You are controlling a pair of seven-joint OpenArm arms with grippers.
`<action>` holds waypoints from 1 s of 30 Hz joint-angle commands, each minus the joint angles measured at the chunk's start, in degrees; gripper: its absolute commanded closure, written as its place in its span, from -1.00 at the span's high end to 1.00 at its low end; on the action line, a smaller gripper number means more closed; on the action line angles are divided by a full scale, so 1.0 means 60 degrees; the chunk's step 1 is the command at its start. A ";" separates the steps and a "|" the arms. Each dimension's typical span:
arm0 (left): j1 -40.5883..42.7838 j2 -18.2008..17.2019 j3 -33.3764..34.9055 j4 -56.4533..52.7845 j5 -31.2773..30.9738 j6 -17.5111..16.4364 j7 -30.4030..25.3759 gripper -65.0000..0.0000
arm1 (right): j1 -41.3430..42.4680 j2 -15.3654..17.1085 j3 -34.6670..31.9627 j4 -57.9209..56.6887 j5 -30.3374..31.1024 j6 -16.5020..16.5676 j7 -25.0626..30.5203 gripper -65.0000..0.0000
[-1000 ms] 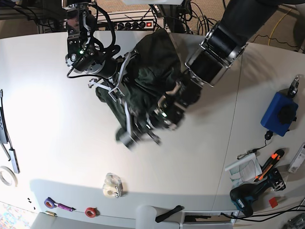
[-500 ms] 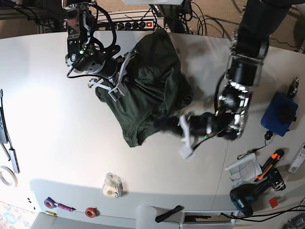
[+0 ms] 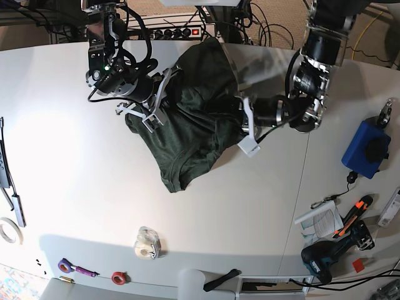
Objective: Layout the t-shirt on the table in an organized manner, then fold the t-shirt properly
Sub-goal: 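Press the folded bundle down with the left gripper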
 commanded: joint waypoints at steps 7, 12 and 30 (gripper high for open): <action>-0.0226 0.0120 -0.0040 0.1158 0.3504 0.0616 -0.2215 -1.00 | -0.0004 0.0029 0.0011 0.0066 -0.0124 -0.0004 -0.0262 -1.00; -0.0222 0.0047 -0.0040 0.1213 0.5013 0.1177 -0.2153 -1.00 | -0.0004 0.0029 0.0015 0.0066 -0.0124 -0.0004 -0.0277 -1.00; -0.0874 -0.0856 -0.0040 0.1501 0.6641 0.2718 -0.2583 -1.00 | -0.0004 0.0029 0.0011 0.0066 -0.0120 -0.0004 -0.0299 -1.00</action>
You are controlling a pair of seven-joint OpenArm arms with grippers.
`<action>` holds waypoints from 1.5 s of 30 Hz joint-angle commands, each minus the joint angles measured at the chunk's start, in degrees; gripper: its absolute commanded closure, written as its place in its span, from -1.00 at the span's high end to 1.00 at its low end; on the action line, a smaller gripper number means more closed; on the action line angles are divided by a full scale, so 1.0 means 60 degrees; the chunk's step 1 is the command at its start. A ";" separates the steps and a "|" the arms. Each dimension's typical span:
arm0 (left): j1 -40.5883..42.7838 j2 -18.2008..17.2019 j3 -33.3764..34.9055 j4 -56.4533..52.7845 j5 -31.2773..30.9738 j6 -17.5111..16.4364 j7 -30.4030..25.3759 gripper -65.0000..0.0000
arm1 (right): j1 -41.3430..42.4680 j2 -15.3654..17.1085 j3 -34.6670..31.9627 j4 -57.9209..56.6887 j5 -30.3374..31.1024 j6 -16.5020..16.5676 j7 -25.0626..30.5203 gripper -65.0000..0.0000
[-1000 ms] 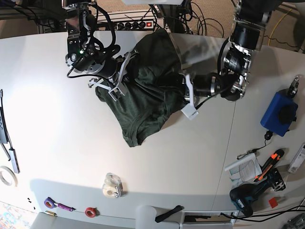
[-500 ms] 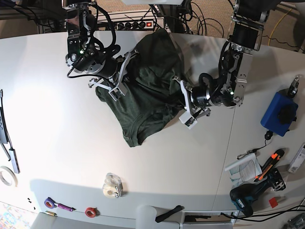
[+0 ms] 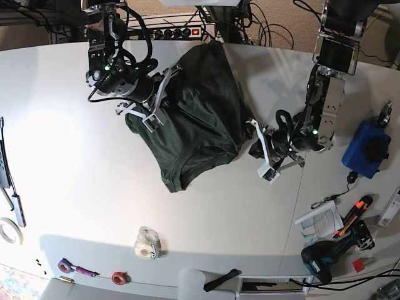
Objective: Layout the t-shirt on the table in an organized manner, then fold the t-shirt properly
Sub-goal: 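Press the folded bundle down with the left gripper, then drag the folded shirt across the table with the right gripper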
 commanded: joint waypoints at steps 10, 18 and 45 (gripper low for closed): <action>-0.0699 -0.0066 -0.0040 0.0211 -0.2007 -0.1038 0.0044 -1.00 | 0.0277 0.0033 0.0015 0.0076 -0.0109 -0.0007 -0.0357 -1.00; -0.0780 -0.0066 -0.0040 0.0237 -0.2444 -0.1792 0.0335 -0.50 | 0.1534 0.0029 0.0022 0.0630 0.0958 -0.0015 -0.1144 -0.53; -0.0776 -0.0229 -0.2055 0.0233 -0.2685 -0.1865 0.0299 -0.64 | 0.1534 0.0641 0.0022 -0.3144 -0.1290 -0.1501 0.0302 -1.00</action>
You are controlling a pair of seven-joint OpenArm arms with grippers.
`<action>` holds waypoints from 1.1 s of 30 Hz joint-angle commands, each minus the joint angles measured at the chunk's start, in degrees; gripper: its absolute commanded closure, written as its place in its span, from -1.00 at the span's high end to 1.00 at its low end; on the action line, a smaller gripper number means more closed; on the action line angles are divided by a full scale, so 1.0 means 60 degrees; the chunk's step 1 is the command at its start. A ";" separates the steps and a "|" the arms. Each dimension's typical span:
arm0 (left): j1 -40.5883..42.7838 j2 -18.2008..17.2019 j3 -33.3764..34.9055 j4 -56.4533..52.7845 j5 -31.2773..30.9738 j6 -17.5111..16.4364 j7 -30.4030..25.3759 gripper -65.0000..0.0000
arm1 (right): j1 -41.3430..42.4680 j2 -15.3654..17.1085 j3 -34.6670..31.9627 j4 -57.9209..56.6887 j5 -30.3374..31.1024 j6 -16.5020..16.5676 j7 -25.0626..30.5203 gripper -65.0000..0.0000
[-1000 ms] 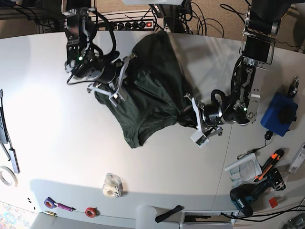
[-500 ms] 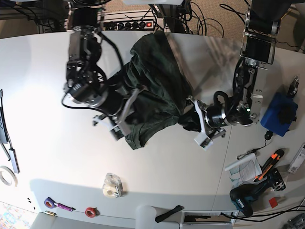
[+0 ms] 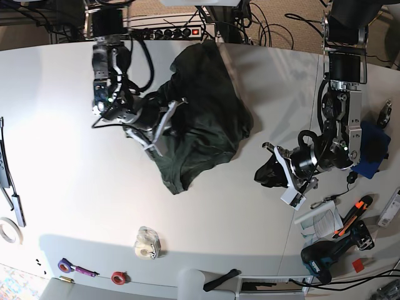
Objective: Layout the t-shirt on the table in an organized manner, then fold the t-shirt properly
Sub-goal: 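Drag the folded shirt across the table with the right gripper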
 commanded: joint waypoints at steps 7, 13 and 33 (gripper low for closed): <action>-0.0047 -0.0346 -0.0087 0.0171 -0.0685 -0.0222 -0.0171 -0.64 | -0.0474 0.1435 0.1406 -0.0266 -0.1843 -0.0907 -0.1453 -1.00; -0.0047 -0.0342 -0.0087 0.0171 -0.0685 -0.0284 -0.0138 -0.64 | -0.0474 0.1625 0.3523 -0.0266 -0.1840 -0.0739 -0.1596 -1.00; -0.0051 -0.0342 -0.0087 0.0171 -0.0696 -0.0280 -0.0153 -0.64 | -0.0834 0.2801 0.6196 -0.0266 -0.1581 0.0306 -0.1122 -1.00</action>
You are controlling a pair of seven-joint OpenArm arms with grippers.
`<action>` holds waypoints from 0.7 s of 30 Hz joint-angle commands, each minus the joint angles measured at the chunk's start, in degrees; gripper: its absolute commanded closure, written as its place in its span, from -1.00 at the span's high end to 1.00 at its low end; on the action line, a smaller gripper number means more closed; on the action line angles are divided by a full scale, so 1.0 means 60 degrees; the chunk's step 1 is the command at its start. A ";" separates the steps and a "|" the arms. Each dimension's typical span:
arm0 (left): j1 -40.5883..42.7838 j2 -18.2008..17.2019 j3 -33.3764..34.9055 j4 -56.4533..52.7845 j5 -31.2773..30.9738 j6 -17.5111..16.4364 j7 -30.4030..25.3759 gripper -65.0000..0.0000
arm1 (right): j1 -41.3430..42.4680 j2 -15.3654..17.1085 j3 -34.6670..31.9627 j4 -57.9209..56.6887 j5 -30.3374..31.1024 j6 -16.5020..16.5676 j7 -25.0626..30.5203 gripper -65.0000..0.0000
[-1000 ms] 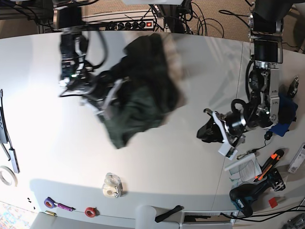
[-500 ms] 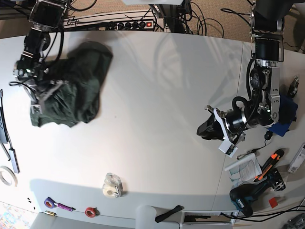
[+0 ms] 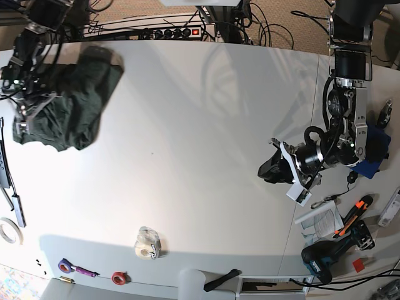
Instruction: Layout the t-shirt on the table in an organized manner, then fold the t-shirt properly
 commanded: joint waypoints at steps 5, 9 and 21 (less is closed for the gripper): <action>-0.0237 -0.0080 -0.0055 0.0171 -0.0211 -0.0036 -0.0215 -0.64 | 0.0113 0.0692 0.0058 0.0120 0.0572 0.0412 0.0302 -1.00; -0.0237 -0.0080 -0.0055 0.0171 -0.0364 -0.0040 -0.0248 -0.64 | 0.0138 0.0707 0.0058 0.0120 0.0787 0.0747 0.0452 -1.00; -0.0204 -0.0080 -0.0874 0.1381 -0.1789 -0.0691 -0.1858 -1.00 | 0.0288 0.0871 0.1093 0.2364 0.3384 0.1592 0.0994 -1.00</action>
